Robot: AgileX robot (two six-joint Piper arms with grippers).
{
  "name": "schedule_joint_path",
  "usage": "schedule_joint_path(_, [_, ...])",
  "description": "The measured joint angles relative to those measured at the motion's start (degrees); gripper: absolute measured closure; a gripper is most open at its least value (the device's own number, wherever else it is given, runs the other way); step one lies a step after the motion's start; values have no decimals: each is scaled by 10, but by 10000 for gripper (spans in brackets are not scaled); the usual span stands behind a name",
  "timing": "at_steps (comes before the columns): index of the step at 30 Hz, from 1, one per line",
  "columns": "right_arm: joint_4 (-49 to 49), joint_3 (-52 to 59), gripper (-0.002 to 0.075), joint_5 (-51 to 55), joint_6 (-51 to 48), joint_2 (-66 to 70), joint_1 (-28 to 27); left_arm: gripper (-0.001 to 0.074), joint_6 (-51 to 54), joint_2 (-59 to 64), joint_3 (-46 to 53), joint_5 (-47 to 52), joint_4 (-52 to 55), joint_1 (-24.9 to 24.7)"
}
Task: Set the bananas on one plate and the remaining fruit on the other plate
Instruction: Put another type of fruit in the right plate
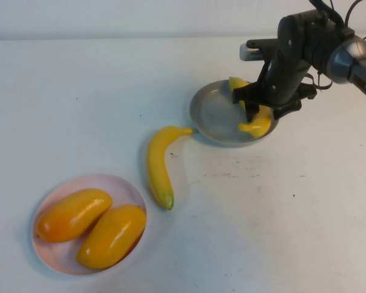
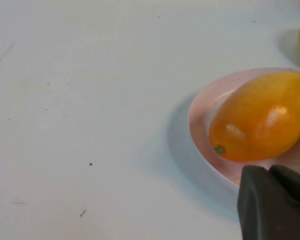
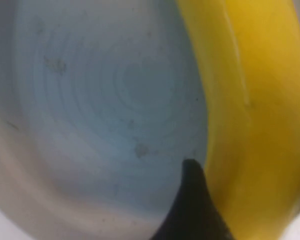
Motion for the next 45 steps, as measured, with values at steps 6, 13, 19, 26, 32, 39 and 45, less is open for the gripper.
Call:
schedule_joint_path(6, [1,-49,270,40,0,0,1,739,0,0,0,0,0,0])
schedule_joint_path(13, [34,-80,269,56,0,-15,50,739,0,0,0,0,0,0])
schedule_joint_path(19, [83,-81,269,58,0,-16,139,739,0,0,0,0,0,0])
schedule_joint_path(26, [97,-81,269,59,0,-16,223,739,0,0,0,0,0,0])
schedule_joint_path(32, [97,-81,269,60,0,-4,236,739,0,0,0,0,0,0])
schedule_joint_path(39, [58,-80,267,60,0,9,236,739,0,0,0,0,0,0])
schedule_joint_path(45, [43,-80,267,60,0,16,235,739,0,0,0,0,0,0])
